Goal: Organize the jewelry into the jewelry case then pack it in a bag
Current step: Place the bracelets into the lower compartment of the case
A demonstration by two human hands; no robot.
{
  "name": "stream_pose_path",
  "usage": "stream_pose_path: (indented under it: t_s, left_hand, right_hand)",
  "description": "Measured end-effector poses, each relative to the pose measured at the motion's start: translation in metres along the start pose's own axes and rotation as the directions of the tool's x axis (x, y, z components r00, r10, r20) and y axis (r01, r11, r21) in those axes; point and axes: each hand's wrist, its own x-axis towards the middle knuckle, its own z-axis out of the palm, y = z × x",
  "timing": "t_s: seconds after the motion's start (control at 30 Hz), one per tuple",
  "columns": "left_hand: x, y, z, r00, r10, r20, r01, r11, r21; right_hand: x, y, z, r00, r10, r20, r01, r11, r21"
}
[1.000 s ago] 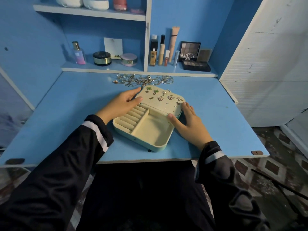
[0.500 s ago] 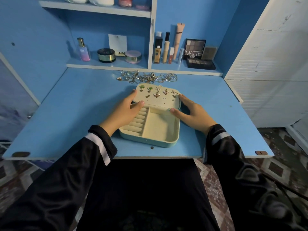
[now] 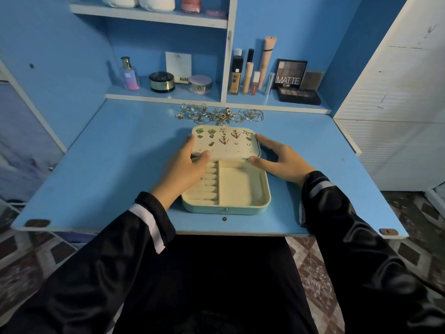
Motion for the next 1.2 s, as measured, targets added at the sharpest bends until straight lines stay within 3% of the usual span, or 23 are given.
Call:
stream_pose_path:
  t_s: [0.17,0.3,0.53,0.73,1.2]
  left_hand:
    - [0.006,0.003,-0.001,1.0,0.012,0.005,-0.013,1.0,0.017]
    - [0.017,0.003,-0.006,1.0,0.014,0.009,-0.014,1.0,0.007]
    - [0.064,-0.003,-0.027,0.981,0.18,-0.078,-0.17,0.978,0.121]
    - [0.11,-0.011,-0.03,0.942,0.305,-0.139,-0.271,0.937,0.222]
    - [0.168,-0.021,-0.021,0.857,0.513,-0.041,-0.464,0.805,0.37]
  right_hand:
    - [0.007,0.006,-0.001,1.0,-0.007,-0.001,0.007,1.0,0.024]
    - [0.018,0.013,0.002,0.989,-0.012,-0.148,0.021,0.998,0.056]
    - [0.062,0.024,0.003,0.928,-0.033,-0.372,0.059,0.997,0.059]
    - [0.101,0.028,0.001,0.912,-0.062,-0.406,0.08,0.996,0.027]
    - [0.153,0.04,0.01,0.877,-0.29,-0.383,0.25,0.956,-0.152]
